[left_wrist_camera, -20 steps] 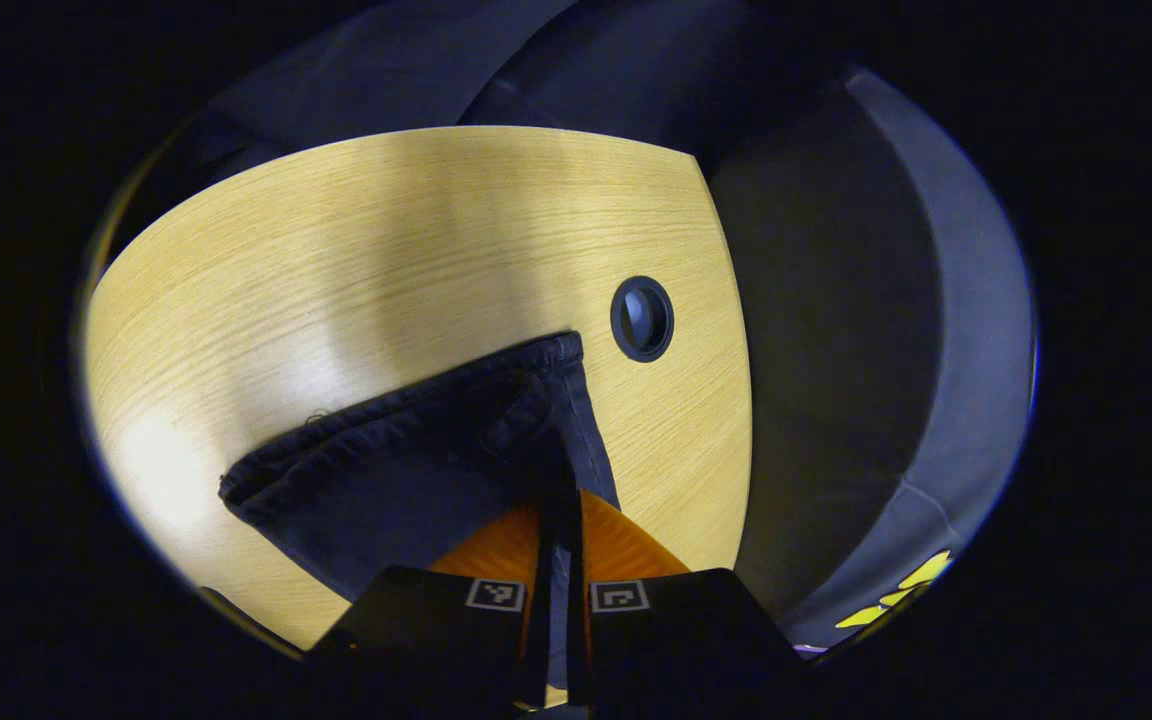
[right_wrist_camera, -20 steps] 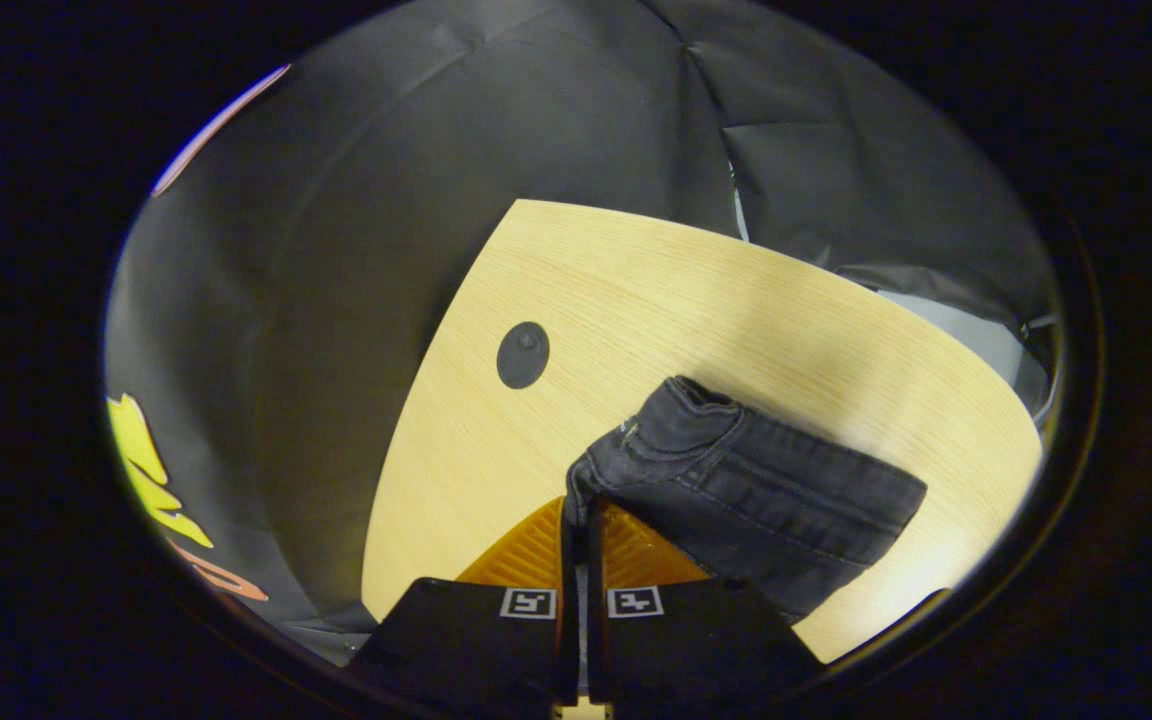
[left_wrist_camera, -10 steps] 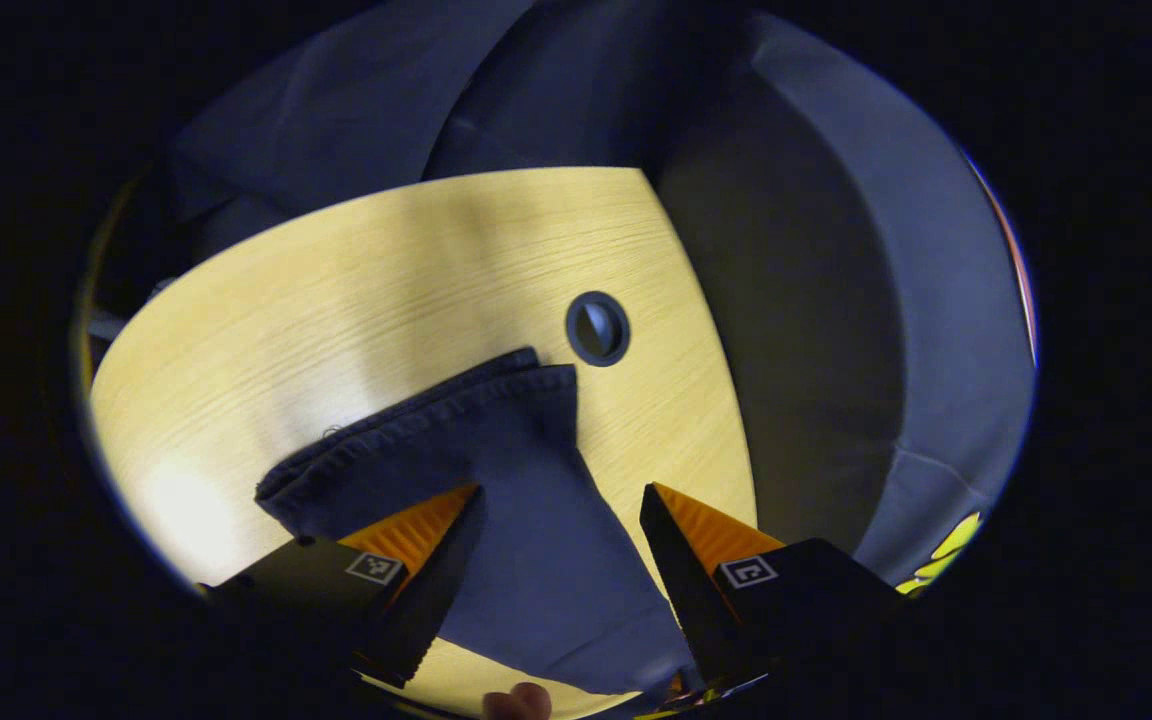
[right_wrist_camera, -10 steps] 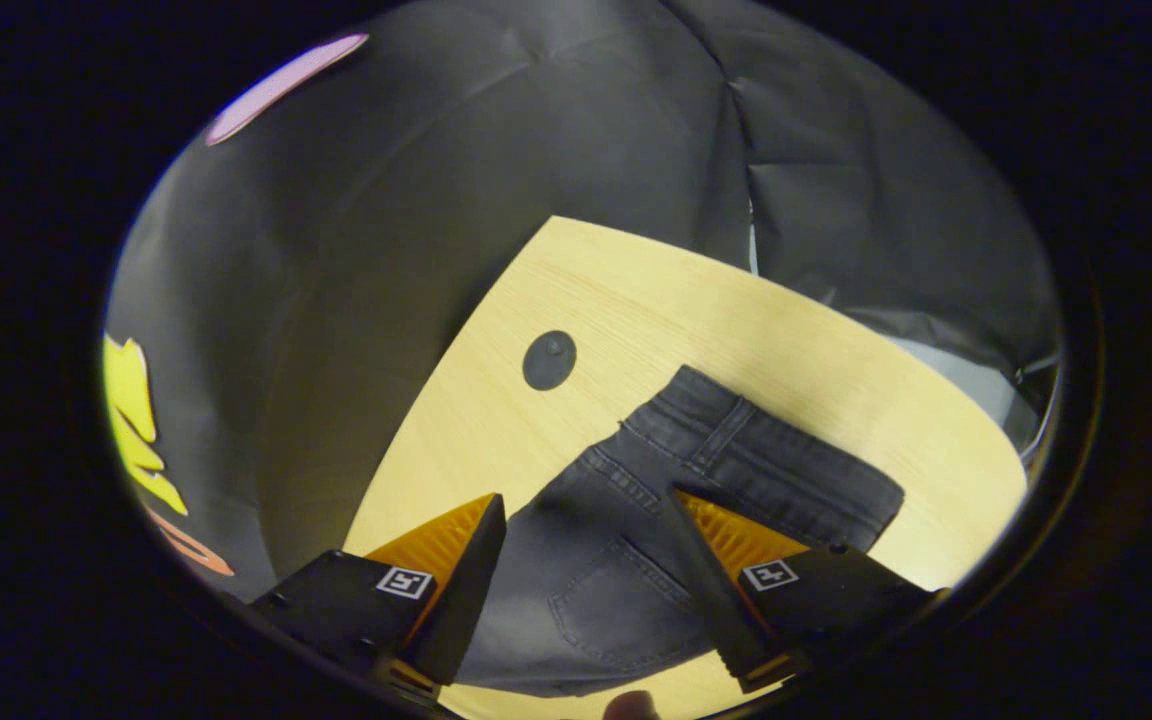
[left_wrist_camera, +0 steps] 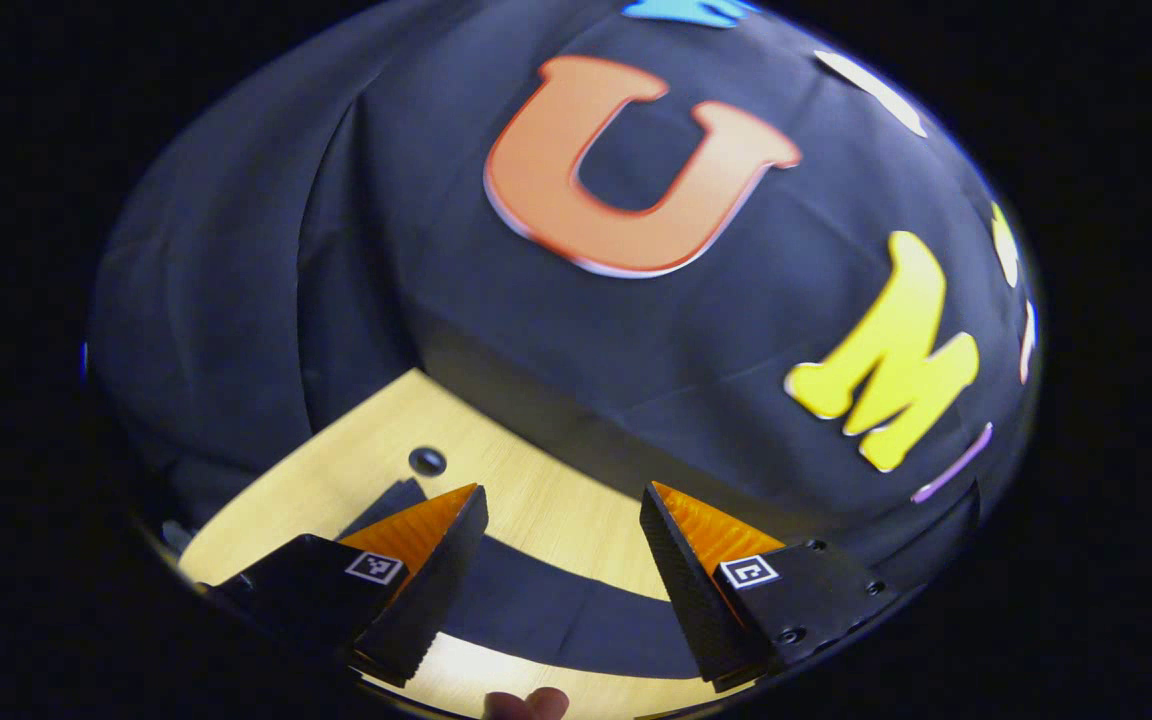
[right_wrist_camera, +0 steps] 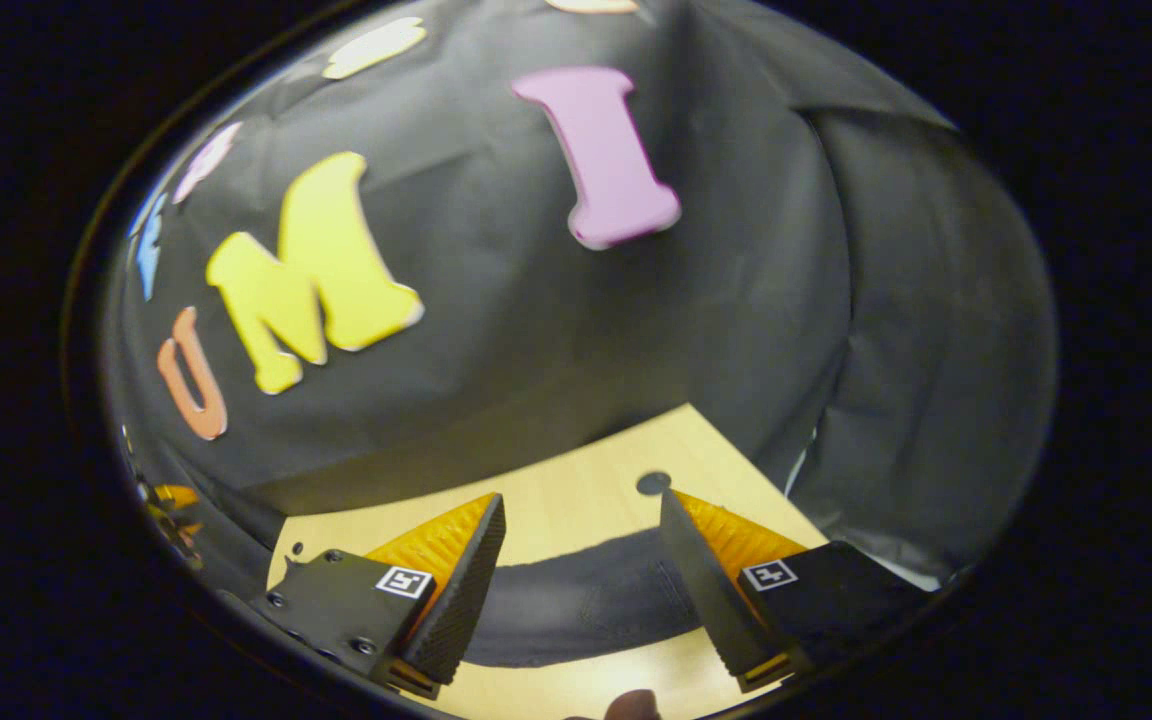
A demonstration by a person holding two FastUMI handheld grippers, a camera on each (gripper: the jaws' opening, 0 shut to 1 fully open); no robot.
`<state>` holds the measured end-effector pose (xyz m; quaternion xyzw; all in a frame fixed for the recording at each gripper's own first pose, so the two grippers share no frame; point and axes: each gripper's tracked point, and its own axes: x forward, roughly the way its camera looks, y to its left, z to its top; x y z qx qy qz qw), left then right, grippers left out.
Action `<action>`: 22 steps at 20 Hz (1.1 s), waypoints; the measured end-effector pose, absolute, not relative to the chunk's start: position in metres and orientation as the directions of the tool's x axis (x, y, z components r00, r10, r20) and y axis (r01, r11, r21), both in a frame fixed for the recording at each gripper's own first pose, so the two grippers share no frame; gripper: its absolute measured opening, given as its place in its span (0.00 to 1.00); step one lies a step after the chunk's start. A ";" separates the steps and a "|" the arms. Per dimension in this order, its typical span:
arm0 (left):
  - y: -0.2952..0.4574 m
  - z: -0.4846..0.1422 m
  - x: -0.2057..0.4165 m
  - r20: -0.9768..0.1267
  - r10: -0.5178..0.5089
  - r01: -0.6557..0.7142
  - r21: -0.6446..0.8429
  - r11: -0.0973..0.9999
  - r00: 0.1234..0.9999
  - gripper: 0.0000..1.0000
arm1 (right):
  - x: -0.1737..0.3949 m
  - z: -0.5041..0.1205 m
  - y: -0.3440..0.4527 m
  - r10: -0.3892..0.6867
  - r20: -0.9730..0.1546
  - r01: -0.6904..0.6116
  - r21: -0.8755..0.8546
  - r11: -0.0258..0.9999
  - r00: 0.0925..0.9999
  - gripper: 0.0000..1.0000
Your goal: Grasp the waist and the cuffs of the jeans and fold them to make the two legs overlap; first hold the waist and fold one-third of the jeans toward the cuffs, then hold the cuffs and fold the remaining one-third in the same direction to finish folding.
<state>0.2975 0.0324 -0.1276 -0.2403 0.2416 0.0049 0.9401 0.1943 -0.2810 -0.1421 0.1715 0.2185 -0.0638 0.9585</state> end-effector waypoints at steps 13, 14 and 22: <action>-0.056 -0.106 0.125 -0.252 -0.089 0.047 -0.166 0.985 0.964 0.98 | 0.023 -0.143 -0.244 -0.154 -0.350 0.197 0.090 0.976 0.924 0.98; -0.063 -0.107 0.121 -0.266 -0.100 0.053 -0.178 0.983 0.959 1.00 | 0.025 -0.160 -0.252 -0.165 -0.375 0.217 0.099 0.971 0.912 0.98; -0.080 -0.090 0.114 -0.280 -0.075 0.042 -0.122 0.992 0.957 0.99 | 0.071 -0.311 -0.343 -0.273 -0.545 0.432 0.186 0.883 0.793 0.98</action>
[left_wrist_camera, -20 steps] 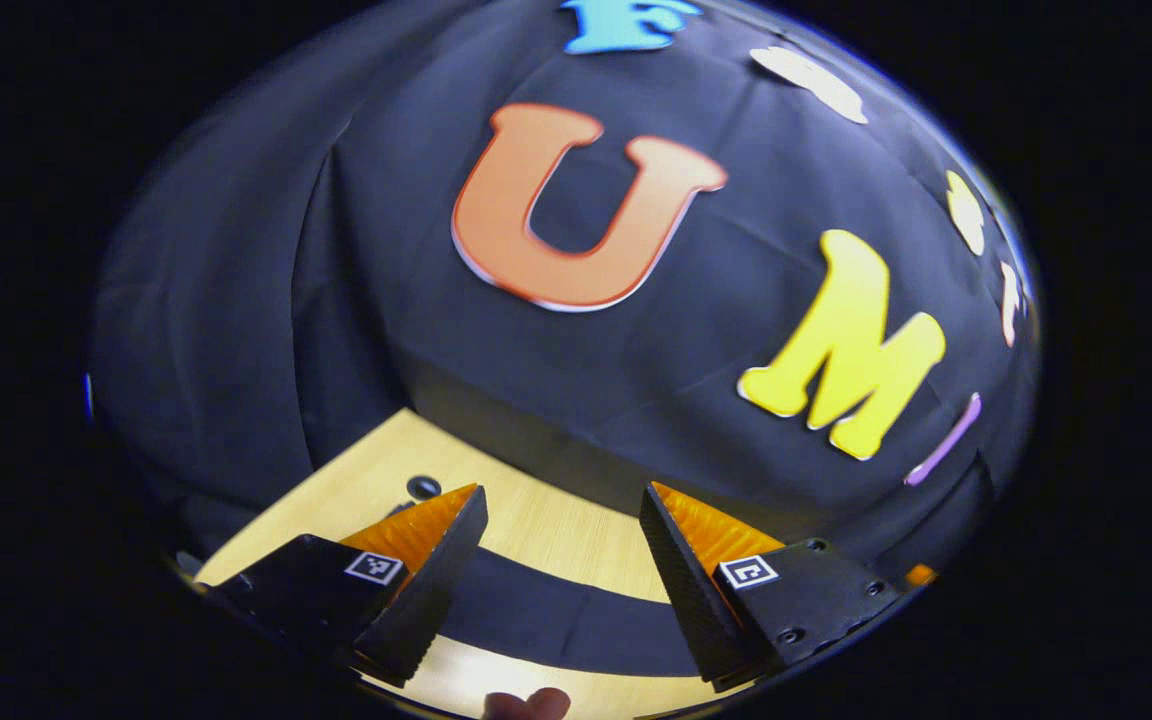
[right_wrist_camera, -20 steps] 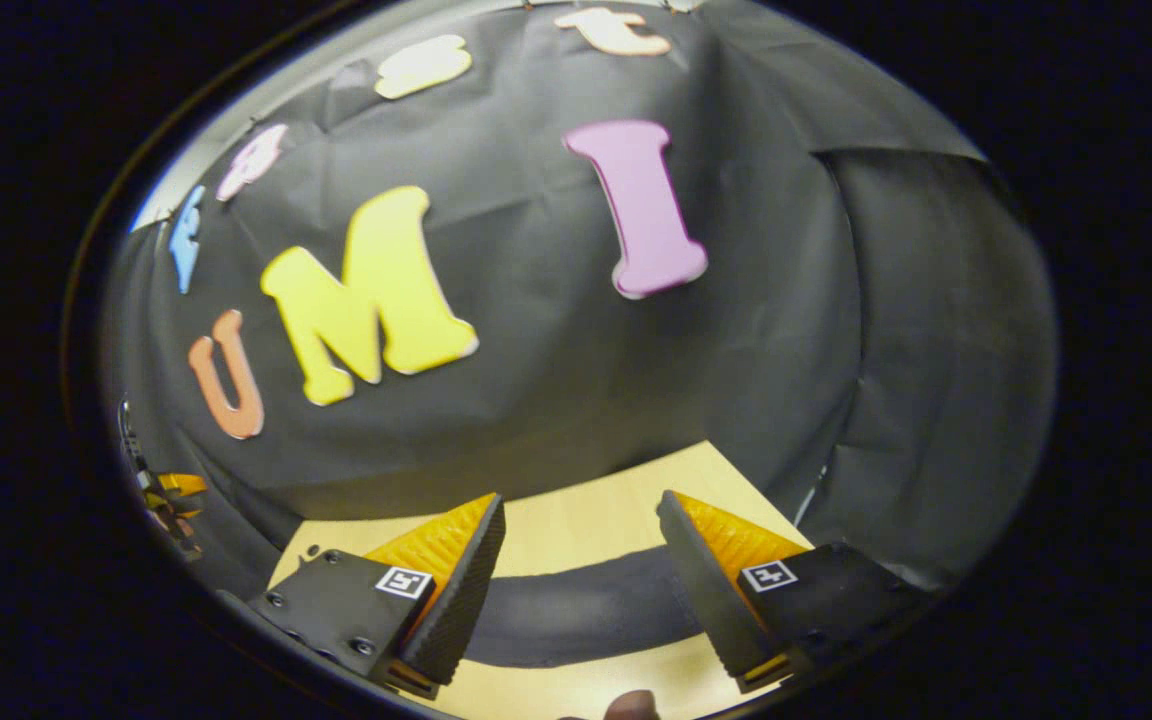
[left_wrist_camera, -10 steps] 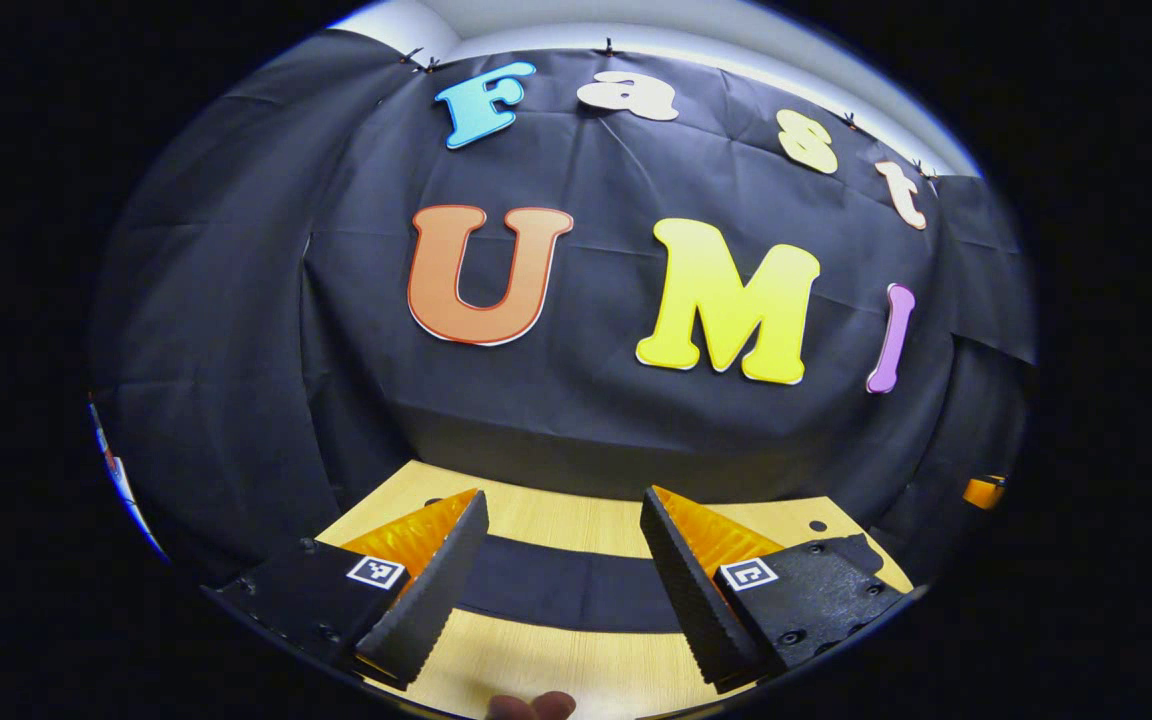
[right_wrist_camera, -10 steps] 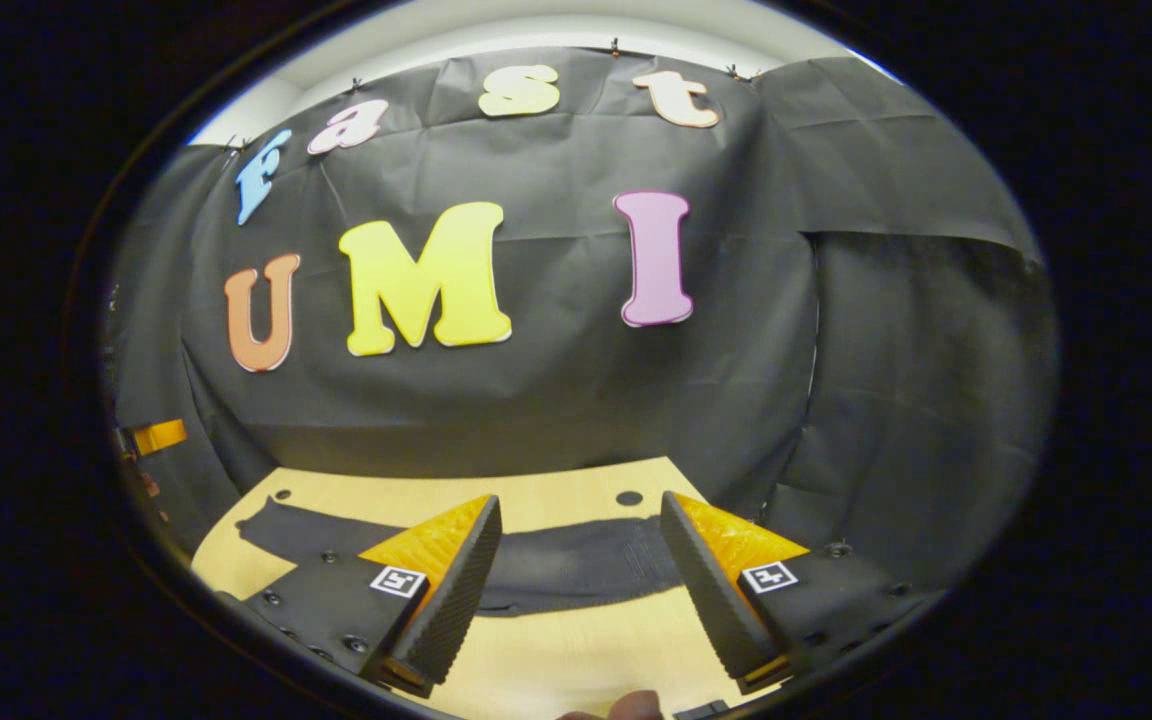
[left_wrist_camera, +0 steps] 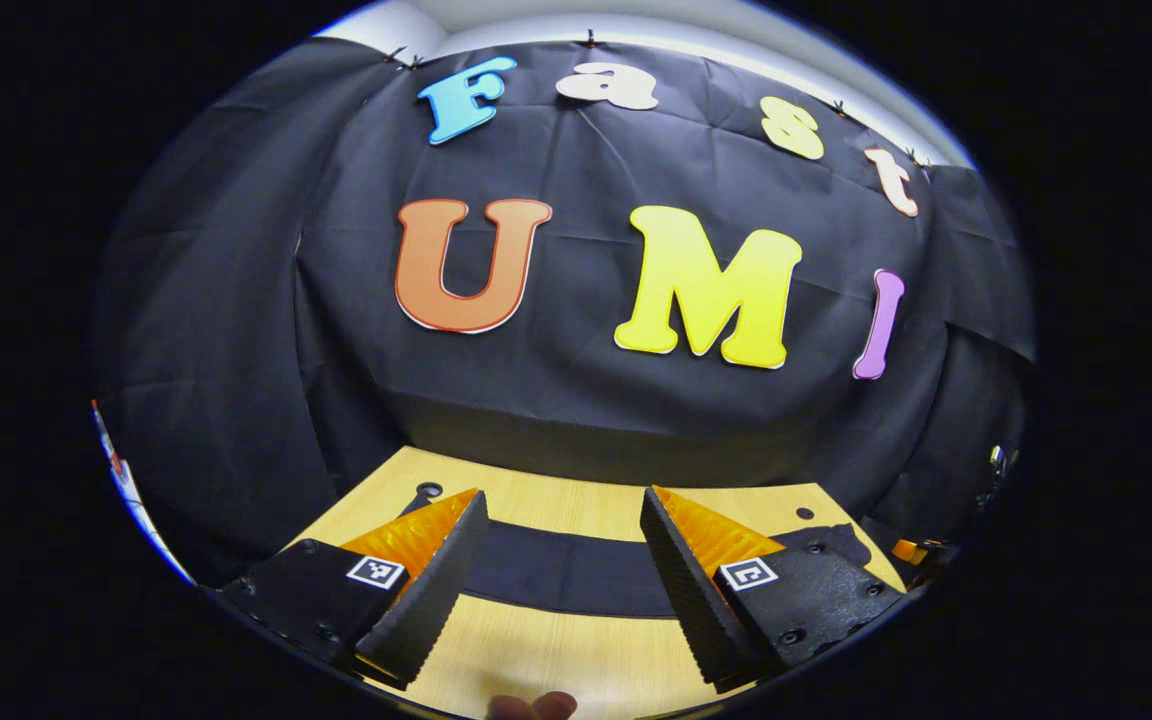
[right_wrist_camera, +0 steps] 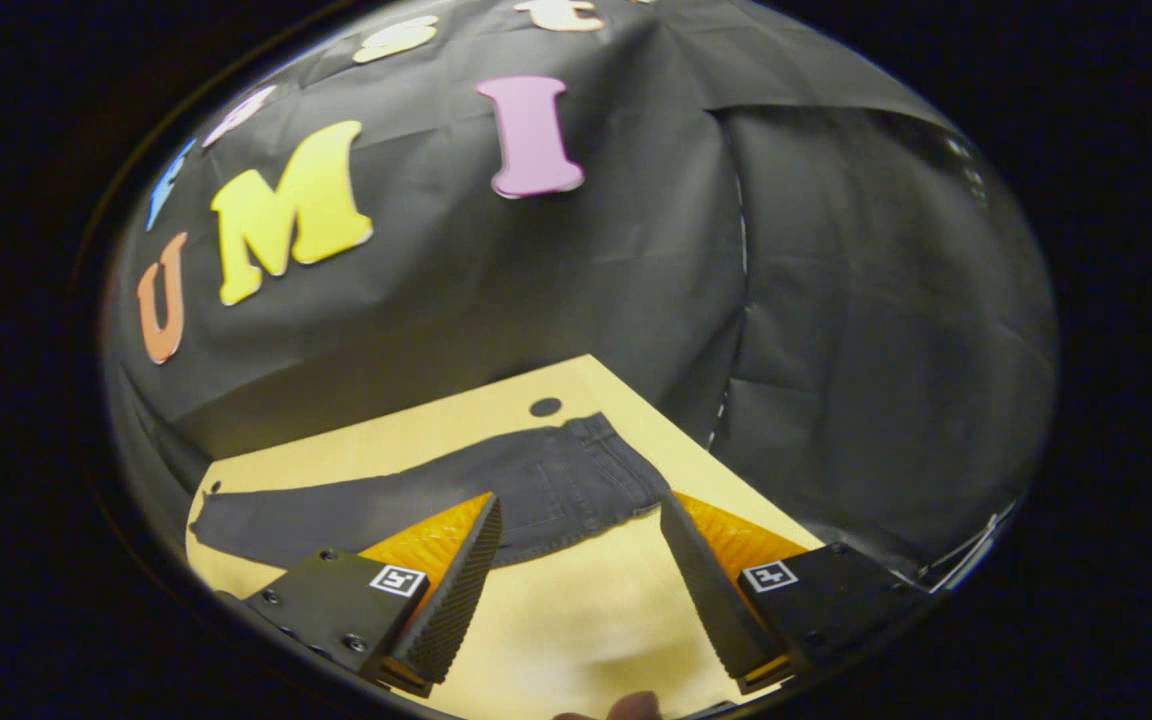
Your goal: Grasp the waist and the cuffs of the jeans and fold them to make the two legs overlap; first hold the waist and fold one-third of the jeans toward the cuffs, then hold the cuffs and fold the remaining one-third in the same direction to finish folding.
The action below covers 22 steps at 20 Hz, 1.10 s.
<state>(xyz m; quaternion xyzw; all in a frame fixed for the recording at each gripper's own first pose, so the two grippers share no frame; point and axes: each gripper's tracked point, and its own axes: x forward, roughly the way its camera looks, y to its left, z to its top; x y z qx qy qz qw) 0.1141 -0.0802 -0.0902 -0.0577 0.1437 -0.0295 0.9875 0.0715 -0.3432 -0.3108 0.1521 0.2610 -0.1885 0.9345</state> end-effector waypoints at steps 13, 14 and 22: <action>-0.111 -0.121 0.109 -0.389 -0.009 -0.026 -0.083 0.996 0.921 0.99 | 0.165 -0.442 -0.417 -0.247 -0.659 0.465 0.176 0.868 0.710 0.99; -0.111 -0.125 0.110 -0.401 -0.005 -0.036 -0.096 0.995 0.916 0.99 | 0.164 -0.444 -0.416 -0.231 -0.663 0.460 0.191 0.867 0.712 0.92; -0.101 -0.134 0.102 -0.431 0.012 -0.085 -0.149 0.985 0.902 0.99 | 0.176 -0.439 -0.395 -0.176 -0.673 0.398 0.191 0.897 0.719 0.33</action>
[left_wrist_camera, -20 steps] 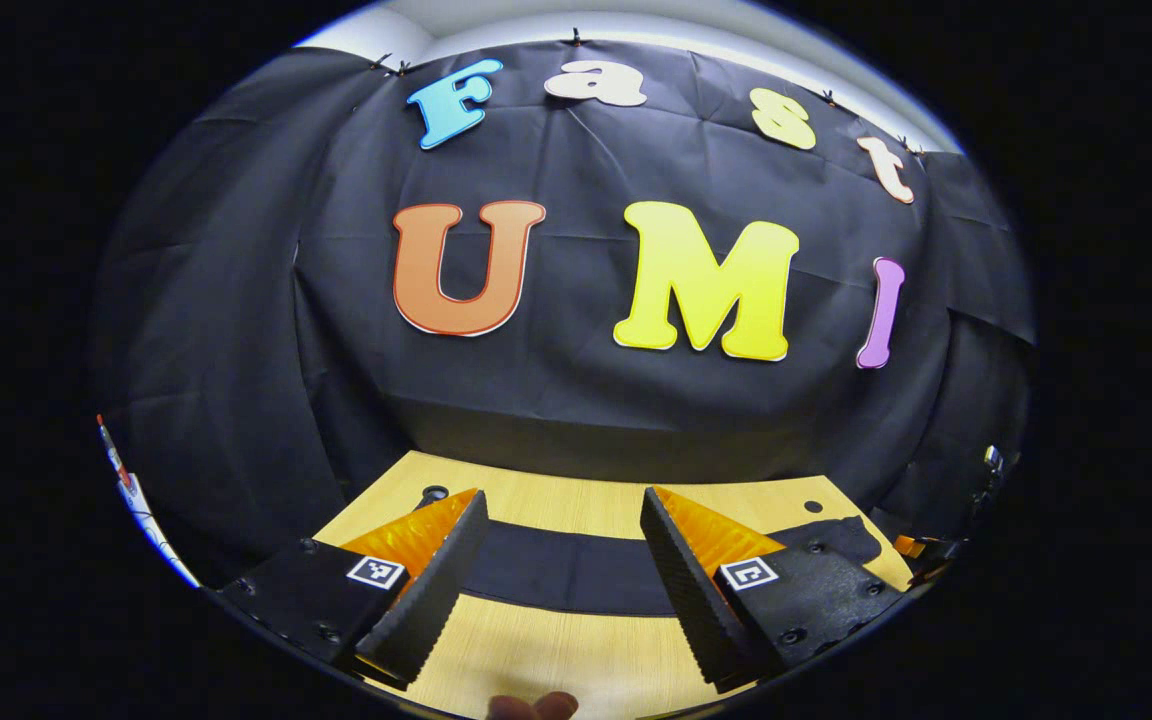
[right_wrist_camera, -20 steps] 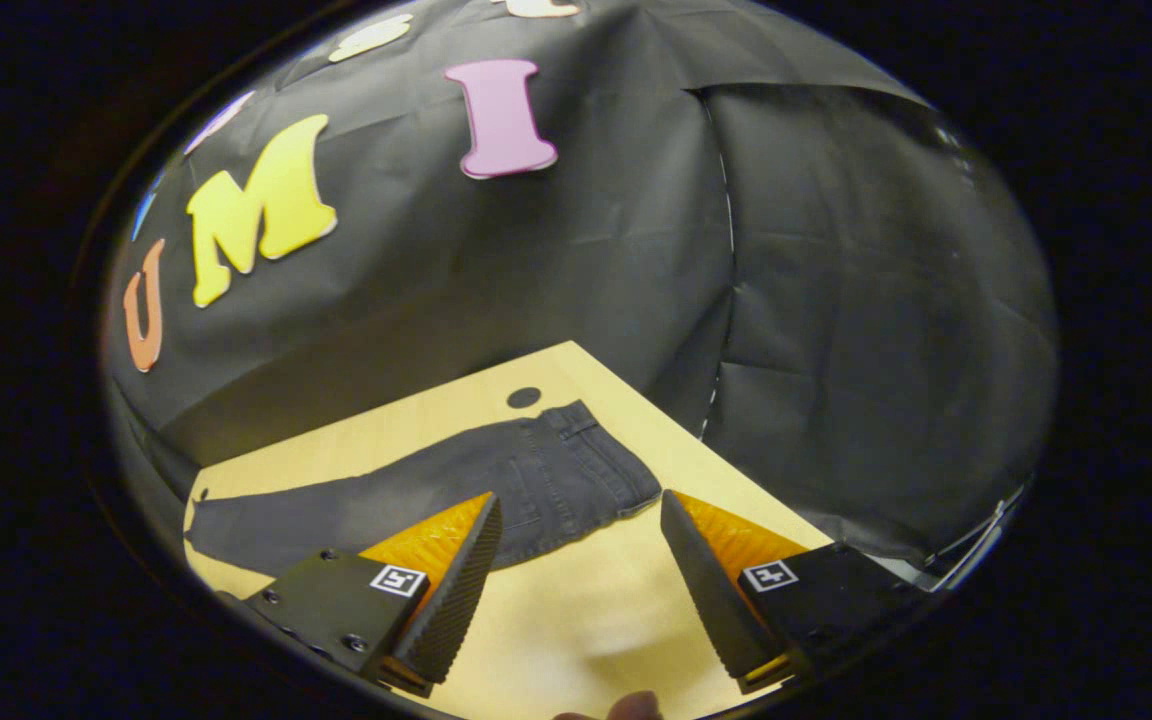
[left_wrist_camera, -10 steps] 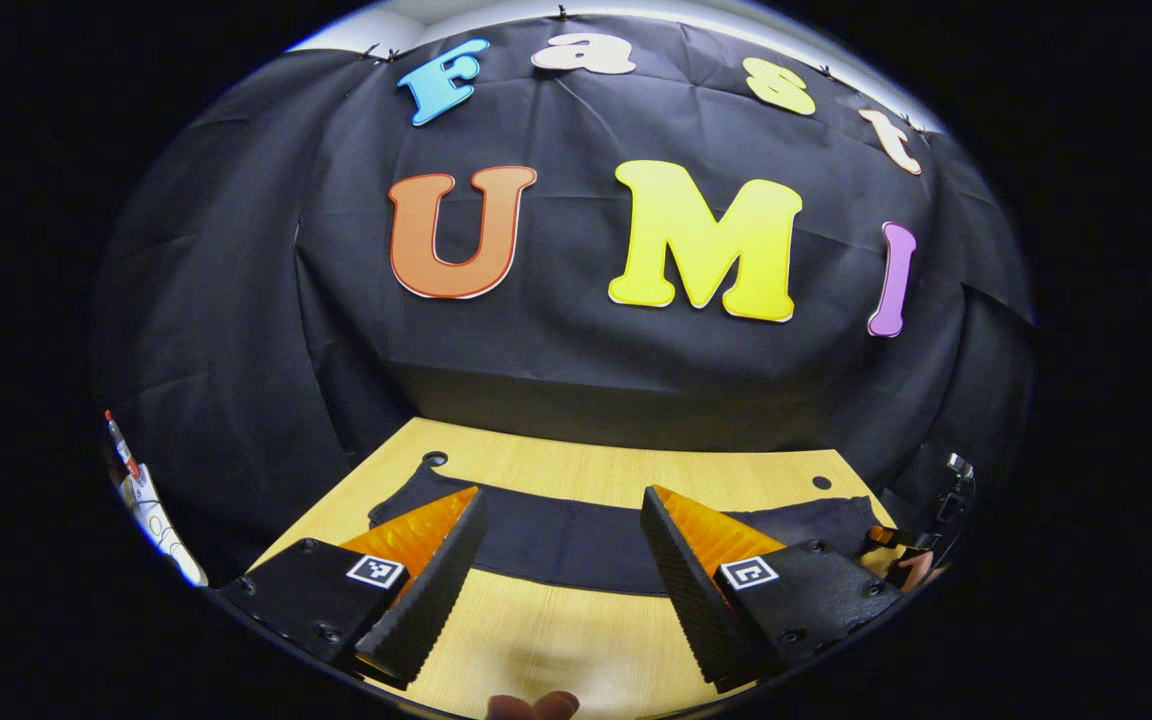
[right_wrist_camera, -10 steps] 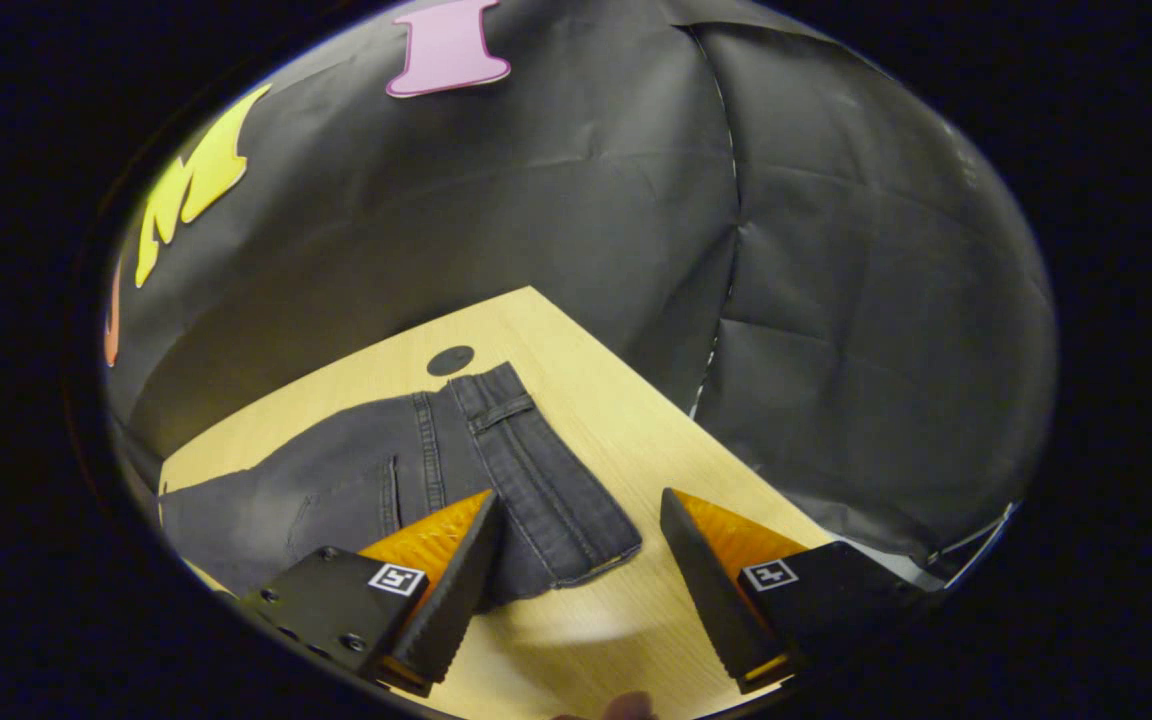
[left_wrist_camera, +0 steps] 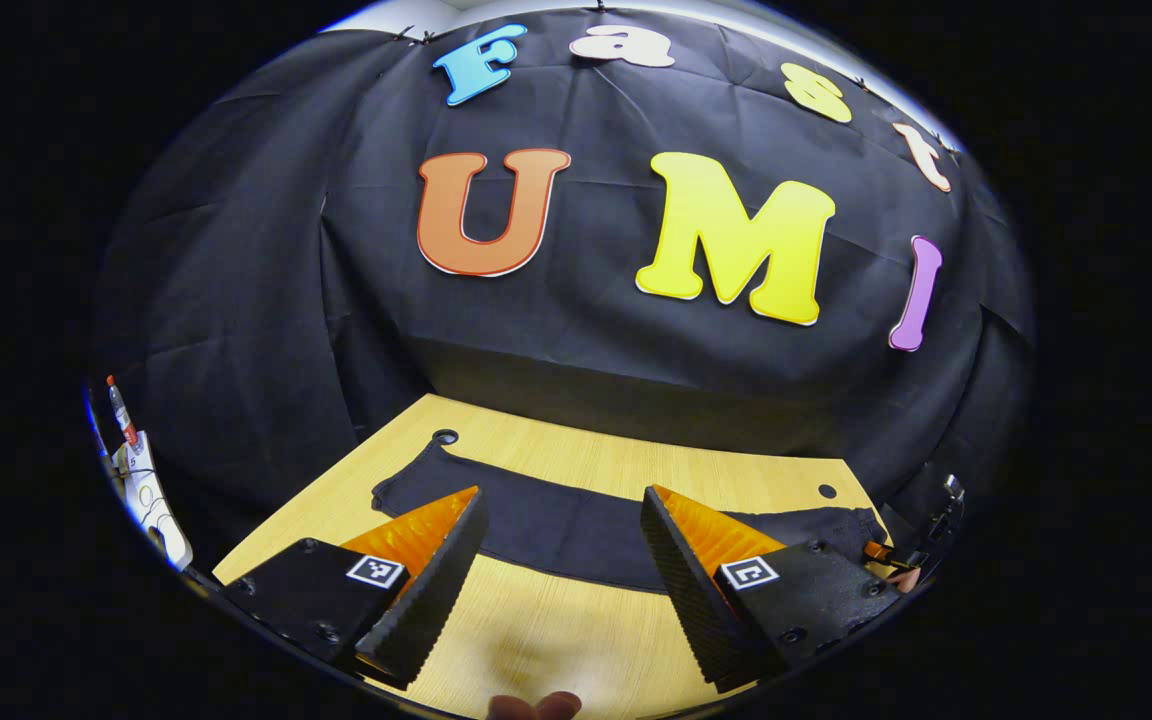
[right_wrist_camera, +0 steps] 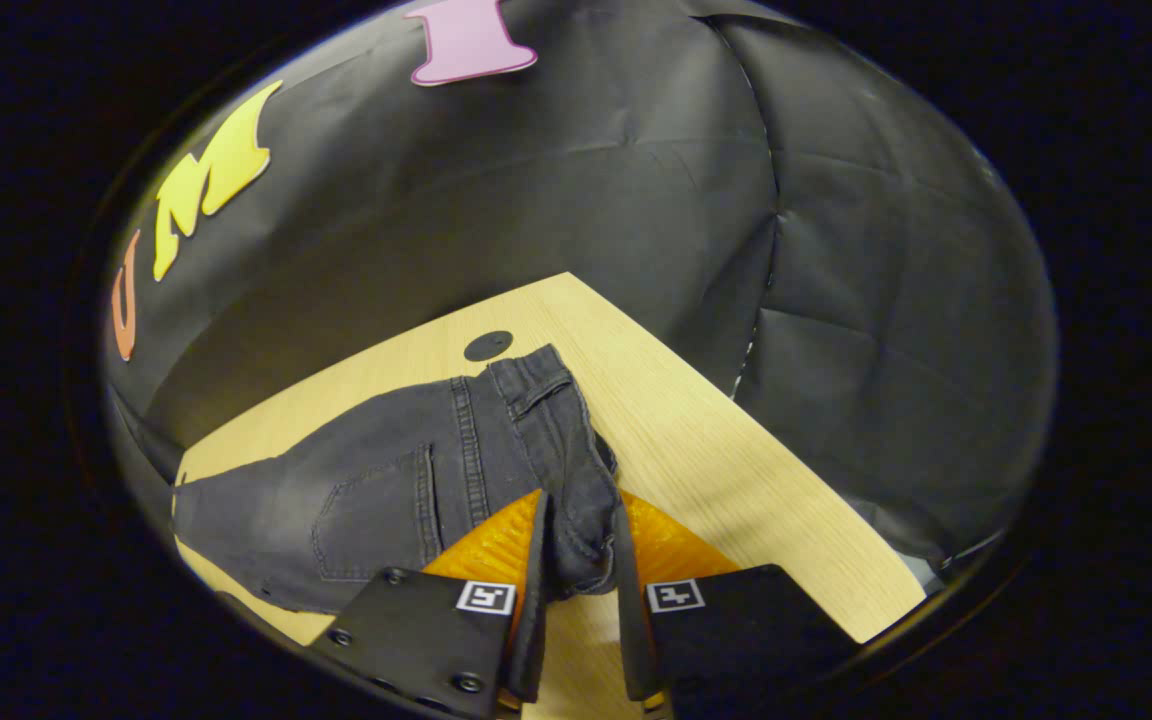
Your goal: Grasp the waist and the cuffs of the jeans and fold them to make the two legs overlap; first hold the waist and fold one-third of the jeans toward the cuffs, then hold the cuffs and fold the remaining one-third in the same direction to finish folding.
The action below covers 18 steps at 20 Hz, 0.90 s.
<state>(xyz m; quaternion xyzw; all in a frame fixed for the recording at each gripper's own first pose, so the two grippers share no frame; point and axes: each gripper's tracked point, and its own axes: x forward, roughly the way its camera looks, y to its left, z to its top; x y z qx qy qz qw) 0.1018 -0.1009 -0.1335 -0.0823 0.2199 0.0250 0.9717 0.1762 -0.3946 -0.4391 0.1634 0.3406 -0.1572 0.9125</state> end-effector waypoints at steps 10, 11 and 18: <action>-0.058 -0.131 0.086 -0.390 0.054 -0.116 -0.138 0.984 0.919 0.99 | 0.167 -0.330 -0.363 -0.163 -0.628 0.353 0.190 0.916 0.761 0.03; -0.053 -0.135 0.084 -0.390 0.056 -0.122 -0.145 0.982 0.919 0.99 | 0.170 -0.305 -0.348 -0.153 -0.605 0.330 0.193 0.924 0.781 0.03; 0.005 -0.149 0.062 -0.380 0.090 -0.168 -0.175 0.970 0.920 0.99 | 0.189 -0.155 -0.160 0.053 -0.432 0.037 0.197 0.980 0.900 0.00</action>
